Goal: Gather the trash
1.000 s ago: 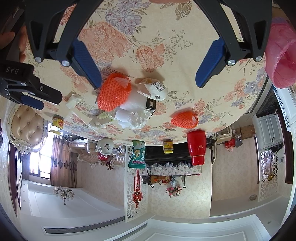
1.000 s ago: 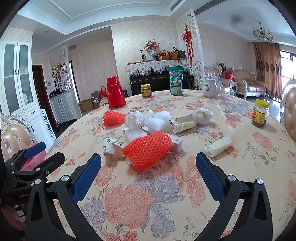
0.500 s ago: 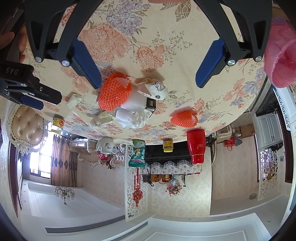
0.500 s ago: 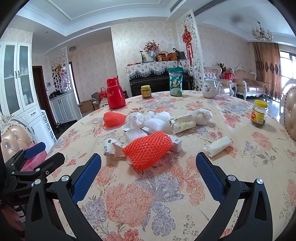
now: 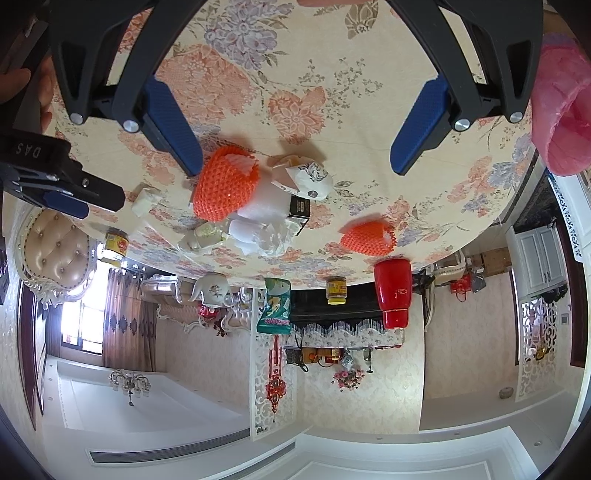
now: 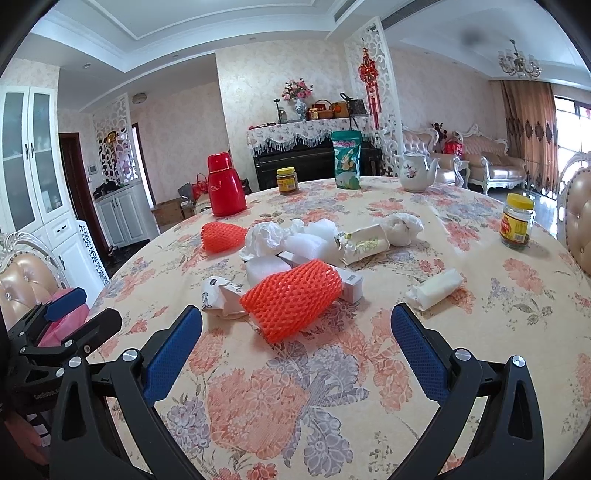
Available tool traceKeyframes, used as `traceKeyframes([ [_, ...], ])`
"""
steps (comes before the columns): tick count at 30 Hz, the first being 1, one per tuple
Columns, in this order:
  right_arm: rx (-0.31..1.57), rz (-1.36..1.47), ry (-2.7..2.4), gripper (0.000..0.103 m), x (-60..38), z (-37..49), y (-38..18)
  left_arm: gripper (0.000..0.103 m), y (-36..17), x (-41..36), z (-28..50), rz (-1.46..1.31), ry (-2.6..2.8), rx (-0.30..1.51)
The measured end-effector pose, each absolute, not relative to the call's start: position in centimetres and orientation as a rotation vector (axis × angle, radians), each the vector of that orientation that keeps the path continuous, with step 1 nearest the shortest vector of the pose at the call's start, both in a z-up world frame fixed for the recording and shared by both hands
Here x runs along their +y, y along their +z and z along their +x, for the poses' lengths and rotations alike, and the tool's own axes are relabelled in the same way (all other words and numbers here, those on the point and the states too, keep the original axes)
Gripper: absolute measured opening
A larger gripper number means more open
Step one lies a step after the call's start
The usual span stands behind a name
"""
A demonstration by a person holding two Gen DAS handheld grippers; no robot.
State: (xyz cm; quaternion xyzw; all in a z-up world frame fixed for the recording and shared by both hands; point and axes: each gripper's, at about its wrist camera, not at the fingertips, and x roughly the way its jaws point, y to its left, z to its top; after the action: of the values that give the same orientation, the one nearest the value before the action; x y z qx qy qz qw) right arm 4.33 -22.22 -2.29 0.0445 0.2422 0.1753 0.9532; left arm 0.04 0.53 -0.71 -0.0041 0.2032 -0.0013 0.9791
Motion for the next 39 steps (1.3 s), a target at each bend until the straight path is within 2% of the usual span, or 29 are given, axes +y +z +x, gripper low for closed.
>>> traceKeyframes([
  [11, 0.583, 0.072, 0.304, 0.096, -20.8, 8.4, -4.5, 0.099, -2.4, 2.3, 2.8, 0.000, 0.036, 0.446],
  [27, 0.860, 0.192, 0.307, 0.096, -16.6, 19.1, -10.7, 0.098, -6.5, 8.1, 11.3, -0.137, 0.124, 0.642],
  [28, 0.869, 0.196, 0.307, 0.094, -16.6, 19.4, -11.1, 0.098, -6.7, 8.1, 11.8, -0.149, 0.121, 0.660],
  [29, 0.880, 0.197, 0.306, 0.086, -16.6, 19.6, -11.5, 0.098, -6.8, 8.1, 12.4, -0.160, 0.115, 0.674],
  [31, 0.900, 0.215, 0.327, 0.070, -16.8, 20.0, -12.1, 0.098, -7.0, 7.9, 13.3, -0.168, 0.110, 0.694],
  [33, 0.901, 0.234, 0.352, 0.047, -17.0, 20.0, -12.4, 0.098, -7.3, 7.5, 14.4, -0.184, 0.105, 0.717],
  [36, 0.864, 0.217, 0.356, 0.026, -17.5, 19.3, -11.9, 0.097, -7.9, 6.7, 15.9, -0.211, 0.092, 0.750],
  [39, 0.825, 0.215, 0.340, 0.025, -18.6, 18.7, -11.2, 0.094, -8.5, 5.8, 17.2, -0.216, 0.087, 0.774],
])
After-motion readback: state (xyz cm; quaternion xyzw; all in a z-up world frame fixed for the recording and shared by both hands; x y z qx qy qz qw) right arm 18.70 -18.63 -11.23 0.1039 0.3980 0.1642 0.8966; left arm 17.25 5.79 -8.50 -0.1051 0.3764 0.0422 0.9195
